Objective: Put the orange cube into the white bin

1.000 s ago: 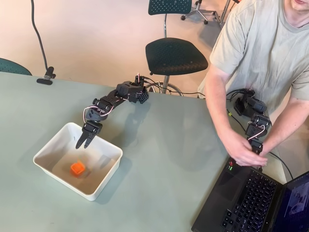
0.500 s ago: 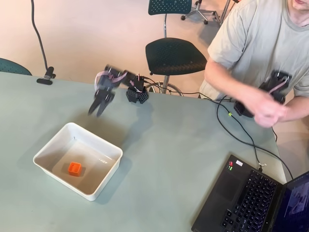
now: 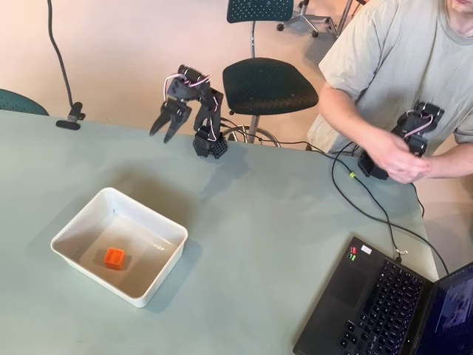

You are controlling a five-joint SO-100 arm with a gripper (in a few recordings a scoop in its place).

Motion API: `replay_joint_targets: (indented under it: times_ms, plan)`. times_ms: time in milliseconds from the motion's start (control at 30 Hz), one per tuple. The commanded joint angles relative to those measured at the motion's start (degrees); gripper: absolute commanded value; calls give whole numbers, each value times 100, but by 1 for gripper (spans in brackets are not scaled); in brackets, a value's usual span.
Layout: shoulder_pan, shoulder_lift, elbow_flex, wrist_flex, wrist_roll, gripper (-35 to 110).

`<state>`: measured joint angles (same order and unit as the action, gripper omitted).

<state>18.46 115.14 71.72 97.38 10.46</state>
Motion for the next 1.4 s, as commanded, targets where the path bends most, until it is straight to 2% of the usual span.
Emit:
replay_joint_targets:
  times_ms: [0, 167, 433, 533, 767, 1100, 1233, 1367]
  plan:
    - [-255, 747, 1230, -466, -9, 58]
    - [-712, 1477, 3762, -1890, -9, 58]
    - [-1125, 3393, 7884, -5335, 18, 58]
    - [-1134, 4280, 8930, -6056, 18, 58]
    - [-1046, 5054, 10116, -6073, 53, 58]
    - [-1046, 5124, 9844, -4280, 53, 58]
    - [-1046, 5124, 9853, -4184, 44, 57]
    - [-1046, 5124, 9888, -4184, 44, 48]
